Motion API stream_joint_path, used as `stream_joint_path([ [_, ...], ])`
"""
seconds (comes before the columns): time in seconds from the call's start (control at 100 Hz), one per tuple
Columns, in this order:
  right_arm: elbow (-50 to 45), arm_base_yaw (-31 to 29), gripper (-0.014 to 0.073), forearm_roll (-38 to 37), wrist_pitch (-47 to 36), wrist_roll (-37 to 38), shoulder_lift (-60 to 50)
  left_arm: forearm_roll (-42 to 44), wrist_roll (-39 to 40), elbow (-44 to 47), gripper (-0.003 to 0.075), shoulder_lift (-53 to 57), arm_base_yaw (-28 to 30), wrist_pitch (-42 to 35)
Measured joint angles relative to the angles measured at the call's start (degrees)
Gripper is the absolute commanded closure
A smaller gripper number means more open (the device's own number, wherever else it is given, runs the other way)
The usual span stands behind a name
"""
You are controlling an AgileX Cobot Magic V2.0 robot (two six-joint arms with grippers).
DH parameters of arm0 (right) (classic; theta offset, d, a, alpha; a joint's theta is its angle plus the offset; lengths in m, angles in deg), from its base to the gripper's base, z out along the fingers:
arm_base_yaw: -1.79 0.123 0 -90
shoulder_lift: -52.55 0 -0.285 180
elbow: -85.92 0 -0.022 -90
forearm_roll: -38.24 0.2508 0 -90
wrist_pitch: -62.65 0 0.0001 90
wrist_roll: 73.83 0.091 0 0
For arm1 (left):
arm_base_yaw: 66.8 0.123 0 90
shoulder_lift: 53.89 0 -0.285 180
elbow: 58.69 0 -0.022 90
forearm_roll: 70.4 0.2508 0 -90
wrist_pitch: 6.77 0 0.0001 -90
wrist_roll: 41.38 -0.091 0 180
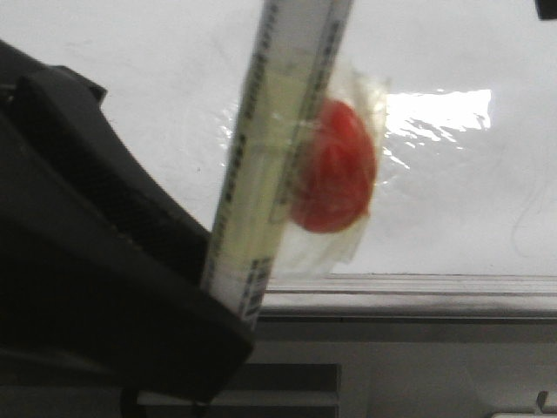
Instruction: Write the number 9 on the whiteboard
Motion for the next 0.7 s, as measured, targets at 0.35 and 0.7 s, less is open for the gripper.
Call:
stream_joint_path([
  [0.35,0.0,7.9,0.0186,6.8,0.2,-9.3,7.8,-3.7,-7.0,0.0,0.0741,0.0,0.0,1.1],
  [0.7,0.0,19.0,0.0186,13.6,-5.6,-17.0,15.8,-5.3,-7.2,0.0,0.0741,0.0,0.0,2.5],
])
